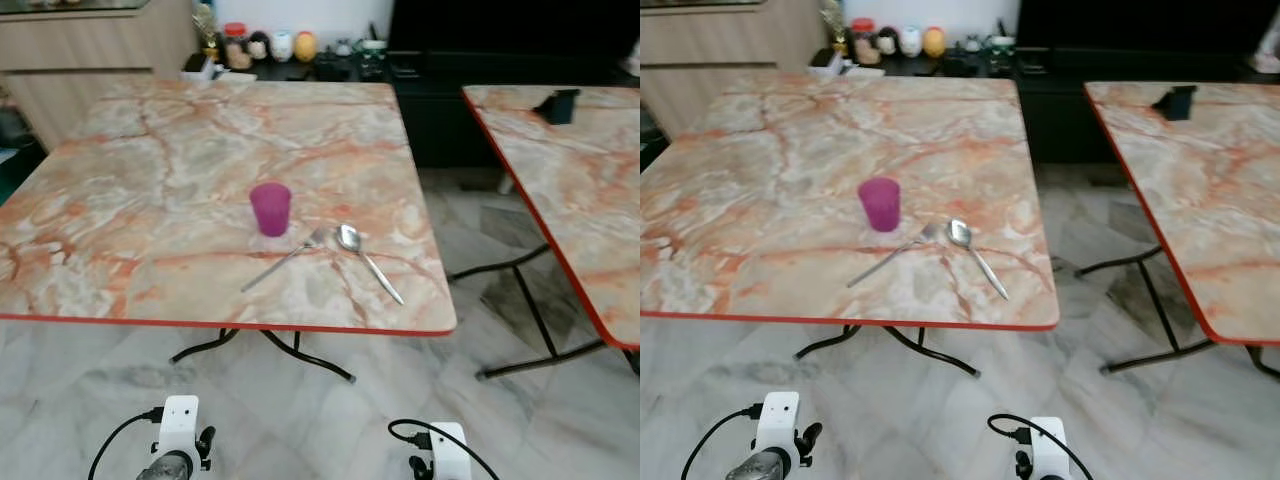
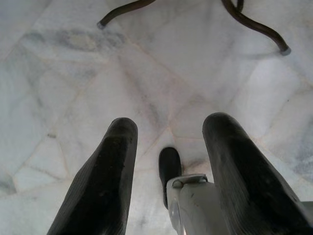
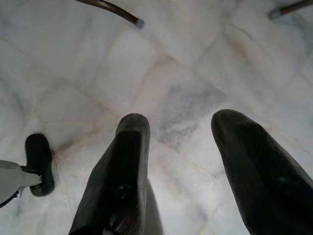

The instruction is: Setting the table

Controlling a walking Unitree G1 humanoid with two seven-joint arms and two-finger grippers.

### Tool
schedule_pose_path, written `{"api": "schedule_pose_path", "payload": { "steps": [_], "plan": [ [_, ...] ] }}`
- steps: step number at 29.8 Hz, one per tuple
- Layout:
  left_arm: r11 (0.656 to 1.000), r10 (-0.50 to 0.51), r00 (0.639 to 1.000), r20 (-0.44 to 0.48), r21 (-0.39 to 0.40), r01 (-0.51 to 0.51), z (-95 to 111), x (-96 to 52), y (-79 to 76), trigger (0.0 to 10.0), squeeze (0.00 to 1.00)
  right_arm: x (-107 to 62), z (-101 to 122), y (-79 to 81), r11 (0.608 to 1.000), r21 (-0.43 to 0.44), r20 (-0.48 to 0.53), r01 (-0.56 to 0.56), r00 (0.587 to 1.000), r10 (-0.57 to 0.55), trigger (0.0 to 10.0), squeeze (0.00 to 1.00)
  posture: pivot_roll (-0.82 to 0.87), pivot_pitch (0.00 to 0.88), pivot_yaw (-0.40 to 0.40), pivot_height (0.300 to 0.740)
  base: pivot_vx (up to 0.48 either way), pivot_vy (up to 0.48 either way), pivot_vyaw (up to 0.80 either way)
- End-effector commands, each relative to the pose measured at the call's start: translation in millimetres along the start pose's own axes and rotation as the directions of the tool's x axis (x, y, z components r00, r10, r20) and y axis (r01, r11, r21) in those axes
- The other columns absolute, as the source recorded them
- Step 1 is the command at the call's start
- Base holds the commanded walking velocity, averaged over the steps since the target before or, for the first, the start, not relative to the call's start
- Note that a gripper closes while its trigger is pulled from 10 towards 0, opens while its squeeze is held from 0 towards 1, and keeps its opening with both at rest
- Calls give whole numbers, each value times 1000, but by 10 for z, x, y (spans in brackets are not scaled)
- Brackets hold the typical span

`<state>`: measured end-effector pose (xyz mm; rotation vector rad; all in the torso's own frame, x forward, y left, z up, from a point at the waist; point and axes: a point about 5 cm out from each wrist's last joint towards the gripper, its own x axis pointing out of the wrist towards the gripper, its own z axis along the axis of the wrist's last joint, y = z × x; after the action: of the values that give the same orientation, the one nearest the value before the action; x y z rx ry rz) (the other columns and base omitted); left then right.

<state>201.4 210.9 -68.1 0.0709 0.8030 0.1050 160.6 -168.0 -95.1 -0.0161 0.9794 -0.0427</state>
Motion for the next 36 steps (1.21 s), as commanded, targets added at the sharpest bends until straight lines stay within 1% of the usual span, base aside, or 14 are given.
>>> {"api": "schedule_pose_path", "payload": {
  "steps": [1, 9, 12, 14, 17, 20, 22, 25, 29, 36],
  "plan": [
    [1000, 11, 1000, -20, 5, -11, -39, -8, 29, 10000, 0, -2, -10, 24, 1000, 26, 1, 4, 1000, -4, 10000, 0, -56, 0, -50, 740, 0, 0, 0],
    [1000, 13, 1000, -19, -2, -13, -33, -6, 30, 10000, 0, 5, 16, -26, 999, 39, -1, 20, 1000, -20, 10000, 0, -53, 0, -50, 740, 0, 0, 0],
    [1000, 9, 1000, -18, 18, -9, -23, -4, 33, 10000, 0, 6, 19, -39, 999, 45, -4, 26, 1000, -26, 10000, 0, -54, 0, -44, 740, 0, 0, 0],
    [999, 2, 1000, -14, 51, -1, -11, -2, 37, 10000, 0, 5, 18, -47, 998, 51, -3, 29, 1000, -29, 10000, 0, -56, 0, -41, 740, 0, 0, 0],
    [998, 7, 1000, -8, 70, -6, -4, -1, 41, 10000, 0, 2, 11, -66, 998, 52, -1, 32, 999, -32, 10000, 0, -52, 0, -35, 740, 0, 0, 0],
    [995, -8, 1000, 30, 101, 5, 34, -2, 32, 10000, 0, -1, 10, -92, 996, 69, 4, 48, 999, -49, 10000, 0, -41, 0, -38, 740, 0, 0, 0],
    [995, -11, 999, 36, 103, 7, 41, -2, 28, 10000, 0, -2, 10, -99, 996, 74, 5, 52, 999, -52, 10000, 0, -41, 0, -38, 740, 0, 0, 0],
    [993, -21, 996, 82, 115, 11, 87, -3, 8, 10000, 0, -1, 31, -130, 994, 91, 15, 66, 998, -67, 10000, 0, -15, 0, -41, 740, 0, 0, 0],
    [992, -32, 995, 97, 128, 20, 108, -2, -8, 10000, 0, 4, 57, -145, 992, 98, 20, 73, 997, -75, 10000, 0, -7, 0, -39, 740, 0, 0, 0],
    [992, -39, 993, 109, 127, 25, 120, -3, -17, 10000, 0, 13, 119, -161, 990, 118, 39, 80, 996, -85, 10000, 0, 1, 0, -34, 740, 0, 0, 0]
  ]
}}
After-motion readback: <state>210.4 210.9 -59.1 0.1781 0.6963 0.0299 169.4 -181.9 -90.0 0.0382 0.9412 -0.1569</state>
